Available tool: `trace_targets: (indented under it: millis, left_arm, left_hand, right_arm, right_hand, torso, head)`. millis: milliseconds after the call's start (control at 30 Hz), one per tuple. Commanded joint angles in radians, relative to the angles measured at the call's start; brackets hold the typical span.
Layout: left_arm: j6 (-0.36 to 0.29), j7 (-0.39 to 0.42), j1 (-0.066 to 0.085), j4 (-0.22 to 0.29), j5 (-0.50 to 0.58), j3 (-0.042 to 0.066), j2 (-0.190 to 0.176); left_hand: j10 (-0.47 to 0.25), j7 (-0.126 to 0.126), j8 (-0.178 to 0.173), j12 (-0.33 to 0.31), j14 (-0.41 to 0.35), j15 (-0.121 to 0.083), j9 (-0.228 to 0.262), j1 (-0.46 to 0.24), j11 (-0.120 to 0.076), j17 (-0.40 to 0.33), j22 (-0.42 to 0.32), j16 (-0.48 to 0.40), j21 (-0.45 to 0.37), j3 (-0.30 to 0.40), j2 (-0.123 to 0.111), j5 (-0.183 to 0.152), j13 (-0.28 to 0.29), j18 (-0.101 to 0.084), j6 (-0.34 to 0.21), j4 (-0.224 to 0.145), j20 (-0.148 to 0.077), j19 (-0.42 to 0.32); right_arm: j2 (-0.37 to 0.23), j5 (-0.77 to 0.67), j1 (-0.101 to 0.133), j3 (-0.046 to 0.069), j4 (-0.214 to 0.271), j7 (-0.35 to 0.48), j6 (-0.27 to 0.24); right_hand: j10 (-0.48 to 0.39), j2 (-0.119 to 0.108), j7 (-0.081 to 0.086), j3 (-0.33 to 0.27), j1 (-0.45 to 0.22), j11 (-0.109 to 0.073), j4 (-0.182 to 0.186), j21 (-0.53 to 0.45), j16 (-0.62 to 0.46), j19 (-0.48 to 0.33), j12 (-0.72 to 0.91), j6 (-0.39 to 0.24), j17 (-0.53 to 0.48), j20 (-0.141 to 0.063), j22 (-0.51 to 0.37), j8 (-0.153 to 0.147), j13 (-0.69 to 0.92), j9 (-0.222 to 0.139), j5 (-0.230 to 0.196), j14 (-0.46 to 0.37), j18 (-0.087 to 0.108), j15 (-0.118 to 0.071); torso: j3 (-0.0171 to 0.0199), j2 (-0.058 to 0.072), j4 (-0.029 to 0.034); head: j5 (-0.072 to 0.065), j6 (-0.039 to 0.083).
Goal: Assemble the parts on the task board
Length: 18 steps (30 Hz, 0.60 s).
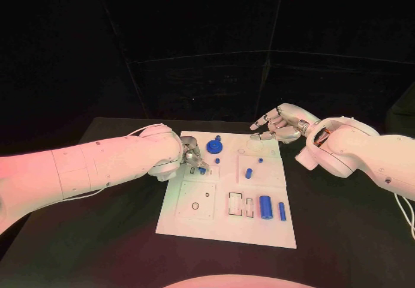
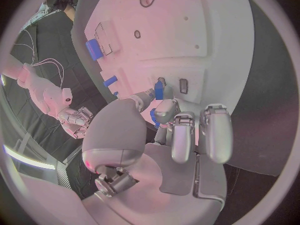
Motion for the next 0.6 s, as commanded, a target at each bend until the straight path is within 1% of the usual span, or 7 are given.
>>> trace_targets:
  millis: [33, 600]
  left_arm:
    - [0.005, -0.015, -0.001, -0.001, -0.021, -0.002, 0.001]
    - [0.029, -0.024, -0.001, 0.007, -0.021, -0.003, -0.004]
  left_hand:
    - [0.005, 0.001, 0.006, 0.002, 0.104, 0.001, -0.001, 0.002, -0.001, 0.263, 0.031, 0.003, 0.003, 0.153, 0.013, 0.000, 0.001, -0.011, 0.000, -0.148, 0.002, 0.014]
    - [0.009, 0.001, 0.010, 0.007, 0.104, 0.000, 0.002, -0.002, -0.003, 0.263, 0.034, 0.003, 0.004, 0.169, 0.006, 0.000, 0.005, -0.012, 0.000, -0.159, 0.001, 0.015]
  right_arm:
    - [0.000, 0.000, 0.002, 0.001, 0.001, 0.011, 0.006]
    - [0.001, 0.000, 0.002, 0.001, -0.001, 0.013, 0.015]
  right_hand:
    - [-0.001, 0.006, 0.000, -0.005, -0.001, -0.005, -0.001, -0.006, -0.003, -0.003, -0.004, 0.008, 0.083, -0.002, 0.025, 0.006, -0.001, -0.001, 0.004, 0.064, 0.021, -0.008]
    - [-0.001, 0.006, 0.000, -0.006, -0.002, -0.005, -0.001, -0.006, -0.003, -0.003, -0.004, 0.008, 0.083, -0.002, 0.024, 0.006, 0.000, -0.001, 0.005, 0.065, 0.021, -0.008]
  torso:
    - [-0.0004, 0.000, 0.0005]
    - [-0.0003, 0.000, 0.0009]
  head:
    - [0.000, -0.001]
    - [0.000, -0.007]
